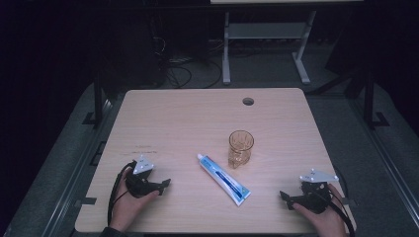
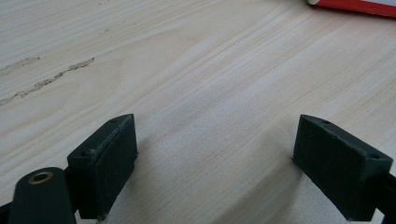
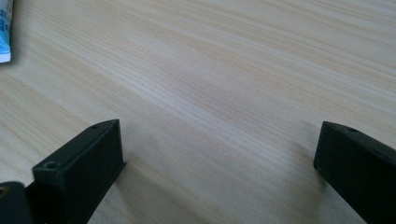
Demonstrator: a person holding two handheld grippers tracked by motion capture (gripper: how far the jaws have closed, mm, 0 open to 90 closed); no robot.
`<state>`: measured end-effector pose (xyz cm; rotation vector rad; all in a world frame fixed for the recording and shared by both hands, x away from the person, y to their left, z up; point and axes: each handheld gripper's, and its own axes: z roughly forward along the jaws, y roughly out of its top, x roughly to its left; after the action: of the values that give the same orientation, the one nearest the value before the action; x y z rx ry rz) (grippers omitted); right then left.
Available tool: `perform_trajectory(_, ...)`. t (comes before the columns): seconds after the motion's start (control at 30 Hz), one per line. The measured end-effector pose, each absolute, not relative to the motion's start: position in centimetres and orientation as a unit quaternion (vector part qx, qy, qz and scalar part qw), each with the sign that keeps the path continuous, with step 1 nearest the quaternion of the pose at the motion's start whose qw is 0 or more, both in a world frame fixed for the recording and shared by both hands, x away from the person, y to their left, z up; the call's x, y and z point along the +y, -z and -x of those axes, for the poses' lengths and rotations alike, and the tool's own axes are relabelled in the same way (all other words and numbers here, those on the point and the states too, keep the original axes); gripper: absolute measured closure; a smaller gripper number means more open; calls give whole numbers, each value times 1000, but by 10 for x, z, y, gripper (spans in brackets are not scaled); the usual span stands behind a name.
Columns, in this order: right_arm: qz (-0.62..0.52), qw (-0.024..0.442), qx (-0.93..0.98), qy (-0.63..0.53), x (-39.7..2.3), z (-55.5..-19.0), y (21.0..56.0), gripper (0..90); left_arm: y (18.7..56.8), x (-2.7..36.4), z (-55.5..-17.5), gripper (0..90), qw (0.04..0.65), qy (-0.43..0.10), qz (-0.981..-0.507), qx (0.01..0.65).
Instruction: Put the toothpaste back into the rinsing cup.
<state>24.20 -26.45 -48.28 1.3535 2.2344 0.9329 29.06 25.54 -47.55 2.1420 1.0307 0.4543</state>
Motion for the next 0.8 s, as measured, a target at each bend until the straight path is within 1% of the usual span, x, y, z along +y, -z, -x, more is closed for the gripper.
perform_trajectory(0.43,-479,182,792,-333,-266,-242,483,15,476,256,-289,128,354,-176,-827,401)
perform_trajectory(0.47,-480,183,791,-332,-266,-242,483,38,476,256,-289,128,354,-176,-827,401)
perform_trajectory(0.5,-478,187,788,-340,-267,-240,481,130,476,256,-289,128,354,-176,-827,401)
perform_trajectory(0.53,-478,187,788,-340,-267,-240,481,130,476,256,-289,128,354,-176,-827,401)
perform_trajectory(0.57,-478,188,787,-341,-268,-239,481,149,476,256,-289,128,354,-176,-827,401)
perform_trajectory(0.6,-477,184,790,-339,-268,-240,479,194,476,256,-289,128,354,-176,-827,400)
perform_trajectory(0.63,-477,184,790,-339,-268,-240,479,194,476,257,-288,128,354,-176,-827,400)
perform_trajectory(0.67,-478,183,789,-339,-268,-240,478,236,476,257,-288,128,354,-176,-826,401)
perform_trajectory(0.7,-476,176,790,-344,-269,-238,476,307,476,257,-288,128,354,-177,-827,401)
perform_trajectory(0.73,-476,176,790,-344,-269,-238,476,307,476,257,-288,128,354,-176,-827,401)
perform_trajectory(0.77,-475,174,790,-346,-269,-237,475,352,476,257,-288,128,354,-177,-826,401)
perform_trajectory(0.8,-469,174,790,-356,-269,-236,473,430,476,257,-288,128,353,-177,-827,401)
